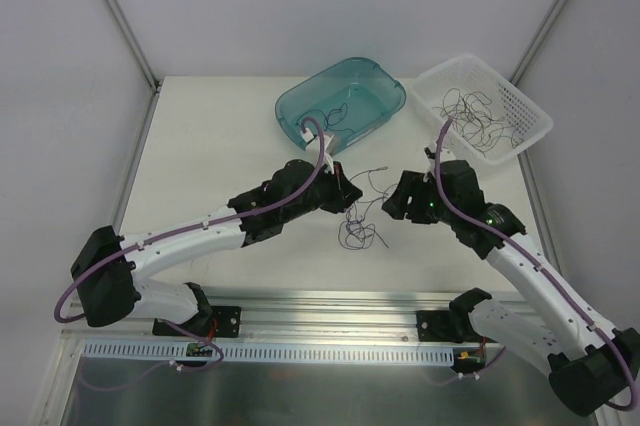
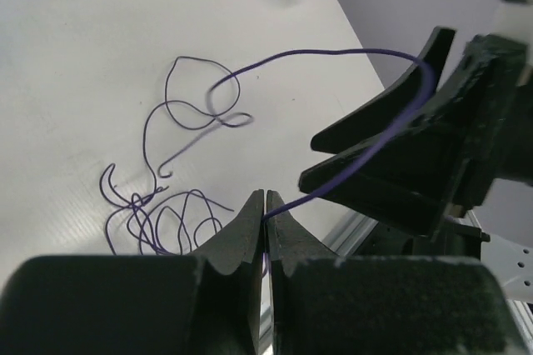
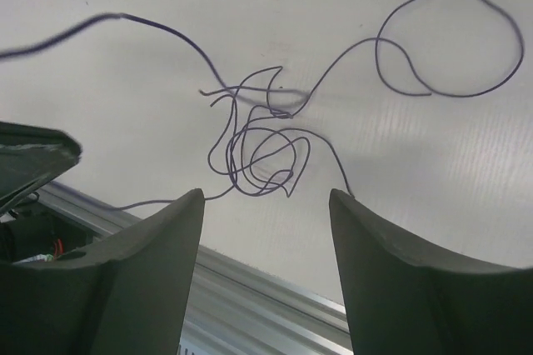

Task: Untangle the cables

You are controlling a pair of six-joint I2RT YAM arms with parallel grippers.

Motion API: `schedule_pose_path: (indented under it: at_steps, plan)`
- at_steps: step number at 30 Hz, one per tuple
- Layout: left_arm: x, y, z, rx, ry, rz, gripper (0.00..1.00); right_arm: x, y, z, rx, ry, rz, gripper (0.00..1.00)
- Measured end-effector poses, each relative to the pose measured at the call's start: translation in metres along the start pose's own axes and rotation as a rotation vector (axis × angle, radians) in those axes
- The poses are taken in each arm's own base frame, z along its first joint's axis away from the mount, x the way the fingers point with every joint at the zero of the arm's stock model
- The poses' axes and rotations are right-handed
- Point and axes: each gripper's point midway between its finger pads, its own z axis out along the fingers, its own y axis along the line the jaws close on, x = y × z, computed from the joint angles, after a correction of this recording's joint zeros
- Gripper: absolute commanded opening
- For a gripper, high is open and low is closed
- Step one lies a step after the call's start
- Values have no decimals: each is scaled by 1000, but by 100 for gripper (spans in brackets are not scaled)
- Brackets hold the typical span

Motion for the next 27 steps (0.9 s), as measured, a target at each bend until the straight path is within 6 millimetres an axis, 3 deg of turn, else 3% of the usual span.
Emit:
schedule_pose_path:
  at_steps: [9,18,22,25,27]
  plan:
    - [-9,-9,0,-16,21,-54,0,72,-26,55,47,120,285,66]
    - [-10,-10,-1,-18,21,-65,0,76,-7,88,-27,147,369,66]
    - [-12,-10,-1,-22,16,-66,0,91,-6,102,-19,205,372,63]
    - [-17,-9,-1,-34,3,-57,0,106,-6,110,-1,253,363,52]
    - [-22,-11,-2,-35,-4,-49,0,112,-6,114,2,270,357,32]
